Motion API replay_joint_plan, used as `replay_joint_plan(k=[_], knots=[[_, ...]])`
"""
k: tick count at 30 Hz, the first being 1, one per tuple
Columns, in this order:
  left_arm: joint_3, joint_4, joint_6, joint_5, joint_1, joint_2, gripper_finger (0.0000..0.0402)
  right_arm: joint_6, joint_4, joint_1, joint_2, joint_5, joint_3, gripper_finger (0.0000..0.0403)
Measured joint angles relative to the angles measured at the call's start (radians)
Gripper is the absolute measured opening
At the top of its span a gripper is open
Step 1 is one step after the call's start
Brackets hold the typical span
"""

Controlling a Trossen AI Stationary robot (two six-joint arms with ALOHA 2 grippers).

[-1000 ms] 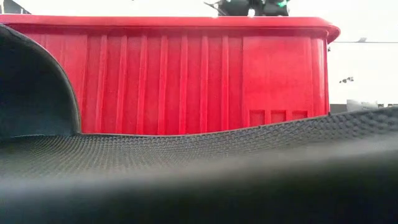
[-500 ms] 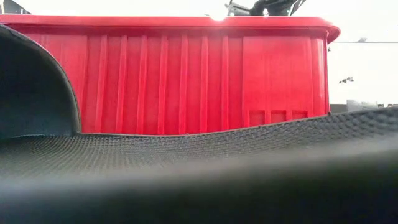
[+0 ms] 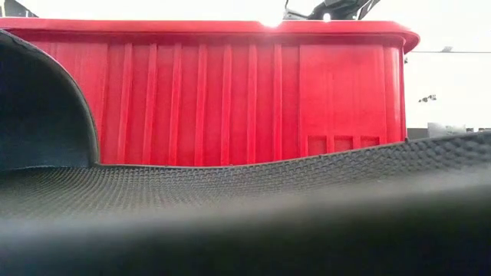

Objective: Pick and place slides into bin
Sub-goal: Put the black slide into the red bin

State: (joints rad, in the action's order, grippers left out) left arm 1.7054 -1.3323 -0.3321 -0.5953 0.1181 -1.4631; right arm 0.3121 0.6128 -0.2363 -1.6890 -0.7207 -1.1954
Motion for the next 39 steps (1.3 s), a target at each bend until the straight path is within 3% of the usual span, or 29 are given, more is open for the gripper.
replay_joint_plan(k=[13,27,39], knots=[[0.0,0.0,0.0,0.0,0.0,0.0,0.0221,-0.027,0.003,-0.002,0.0,0.024,0.0,0.0006],[0.0,-0.001,-0.004,0.0,0.0,0.0,0.0221,-0.078,0.004,-0.002,0.0,0.056,0.0,0.0135],[0.0,-0.001,-0.003,0.0,0.0,0.0,0.0221,-0.095,0.027,0.001,0.017,0.07,0.0,0.0178]])
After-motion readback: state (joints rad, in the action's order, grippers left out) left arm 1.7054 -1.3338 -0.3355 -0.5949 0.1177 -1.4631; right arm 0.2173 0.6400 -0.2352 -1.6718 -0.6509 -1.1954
